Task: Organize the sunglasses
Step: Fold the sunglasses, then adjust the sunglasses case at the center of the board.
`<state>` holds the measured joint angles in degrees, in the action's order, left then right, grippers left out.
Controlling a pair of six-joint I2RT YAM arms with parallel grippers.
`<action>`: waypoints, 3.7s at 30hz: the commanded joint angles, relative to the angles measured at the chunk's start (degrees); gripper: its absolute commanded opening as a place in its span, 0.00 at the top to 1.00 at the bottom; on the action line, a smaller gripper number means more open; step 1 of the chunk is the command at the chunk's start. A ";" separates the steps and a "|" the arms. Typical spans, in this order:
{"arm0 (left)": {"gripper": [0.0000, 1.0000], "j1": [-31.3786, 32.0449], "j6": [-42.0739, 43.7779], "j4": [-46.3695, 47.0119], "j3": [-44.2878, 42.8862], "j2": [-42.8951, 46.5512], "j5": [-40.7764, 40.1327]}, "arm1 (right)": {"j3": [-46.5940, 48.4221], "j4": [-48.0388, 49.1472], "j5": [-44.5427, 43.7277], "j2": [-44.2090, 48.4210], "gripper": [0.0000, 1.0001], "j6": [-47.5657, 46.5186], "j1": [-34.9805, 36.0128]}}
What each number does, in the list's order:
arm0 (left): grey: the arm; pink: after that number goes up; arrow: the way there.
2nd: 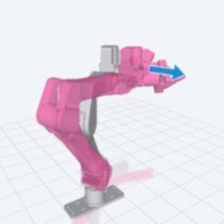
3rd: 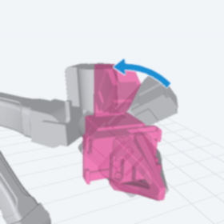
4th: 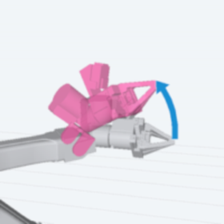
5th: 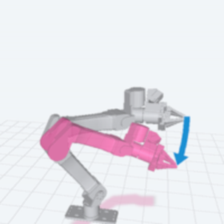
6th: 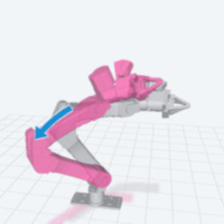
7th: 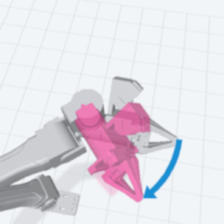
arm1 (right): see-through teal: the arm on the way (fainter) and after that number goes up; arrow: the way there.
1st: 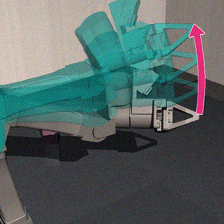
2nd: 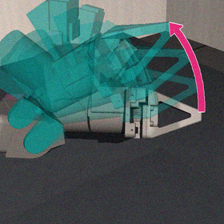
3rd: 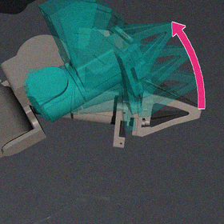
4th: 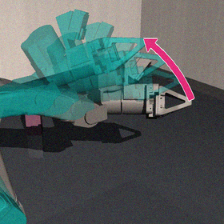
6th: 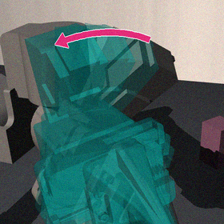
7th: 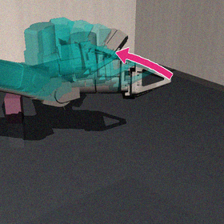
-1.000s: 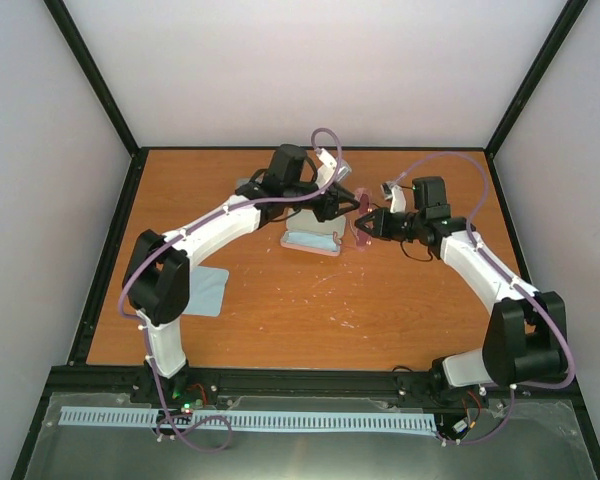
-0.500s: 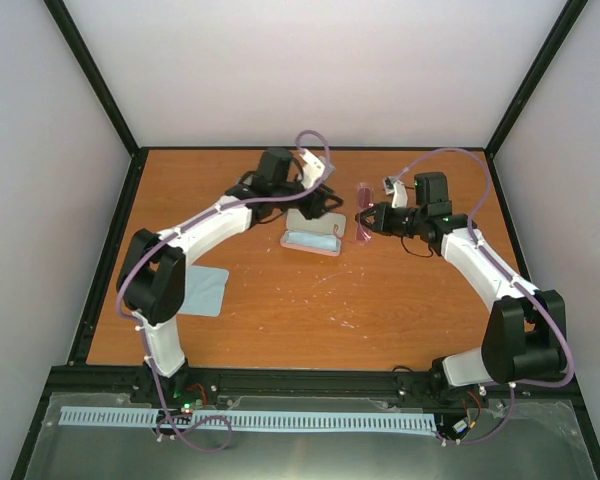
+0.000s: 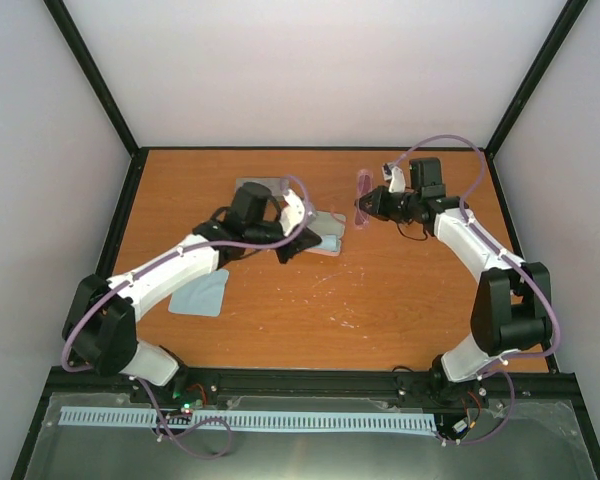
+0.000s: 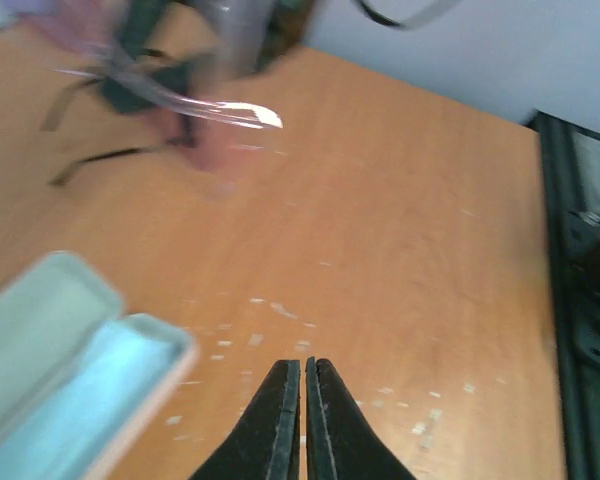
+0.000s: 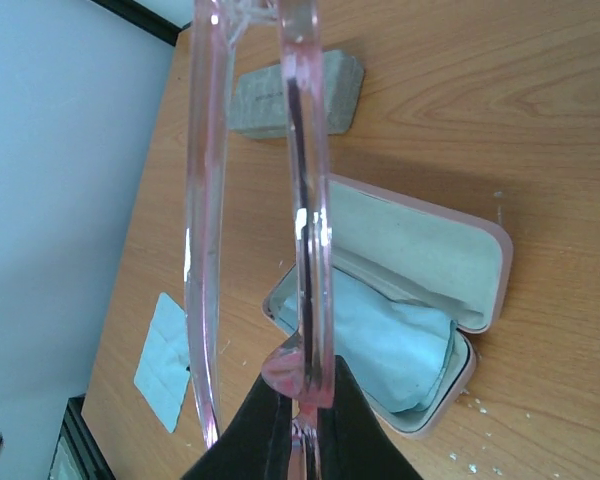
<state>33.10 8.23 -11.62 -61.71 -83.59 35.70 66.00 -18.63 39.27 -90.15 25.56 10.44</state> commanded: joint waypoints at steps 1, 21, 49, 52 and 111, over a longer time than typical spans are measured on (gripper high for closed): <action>0.93 4.92 2.90 -1.28 0.46 1.32 2.83 | 1.54 -1.20 0.33 0.50 0.97 -1.29 1.09; 0.88 5.74 0.65 8.03 -9.19 -8.89 0.76 | -5.90 -1.05 8.04 6.98 0.97 -2.00 5.95; 0.98 -18.53 16.14 -12.97 -27.38 -25.18 -11.21 | -8.21 2.36 -1.65 5.21 0.97 4.50 4.05; 0.97 -18.51 17.74 -15.42 -29.76 -28.91 -10.08 | -8.01 2.63 -1.20 4.31 0.97 4.43 4.30; 0.92 -11.27 12.88 -21.32 -28.49 -38.04 0.38 | -5.89 4.40 -3.38 -5.76 0.97 9.58 7.82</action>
<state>20.36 24.23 -36.32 -92.07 -124.95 33.89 60.07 -15.62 37.04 -95.15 32.75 17.32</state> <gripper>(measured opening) 0.083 0.058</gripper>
